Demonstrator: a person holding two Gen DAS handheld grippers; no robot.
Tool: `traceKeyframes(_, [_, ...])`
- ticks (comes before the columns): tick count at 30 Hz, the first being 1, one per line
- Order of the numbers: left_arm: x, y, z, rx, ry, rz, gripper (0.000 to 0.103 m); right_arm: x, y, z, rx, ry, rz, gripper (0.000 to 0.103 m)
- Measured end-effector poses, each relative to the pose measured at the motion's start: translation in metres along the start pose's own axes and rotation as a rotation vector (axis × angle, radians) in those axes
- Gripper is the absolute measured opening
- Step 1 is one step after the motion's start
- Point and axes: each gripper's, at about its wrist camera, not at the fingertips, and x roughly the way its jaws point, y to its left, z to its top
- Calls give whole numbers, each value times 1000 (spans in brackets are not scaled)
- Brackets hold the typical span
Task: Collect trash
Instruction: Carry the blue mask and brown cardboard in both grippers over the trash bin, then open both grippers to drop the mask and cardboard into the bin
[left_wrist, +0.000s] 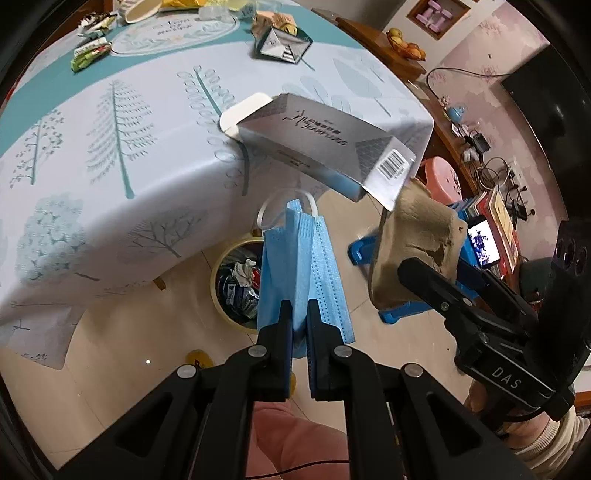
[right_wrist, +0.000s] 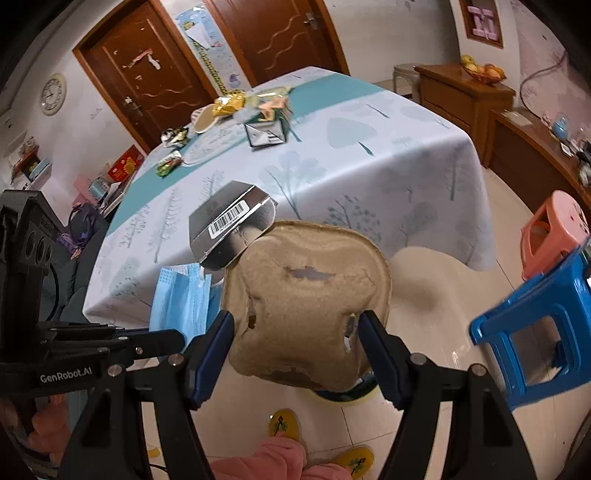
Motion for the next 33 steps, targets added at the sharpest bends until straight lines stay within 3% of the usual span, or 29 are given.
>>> traceKeyframes(8, [28, 0, -11, 20, 23, -27, 4, -4, -18, -24, -10, -7, -74, 70])
traceKeyframes(14, [73, 9, -22, 5, 76, -27, 4, 23, -34, -49, -18, 59, -112, 70])
traceKeyframes(21, [157, 35, -23, -15, 95, 9, 5, 97, -57, -77, -37, 133, -136, 70])
traceKeyframes(25, [232, 55, -24, -19, 105, 61, 5, 169, -72, -96, -66, 193, -133, 70])
traceKeyframes(28, [284, 63, -27, -38, 117, 104, 15, 232, -84, -113, -80, 256, -146, 71])
traceKeyframes(30, [309, 70, -28, -43, 118, 134, 39, 267, -93, -124, -73, 303, -152, 71])
traceKeyframes(33, [336, 84, -31, -49, 91, 176, 56, 306, -106, -140, -51, 327, -167, 71])
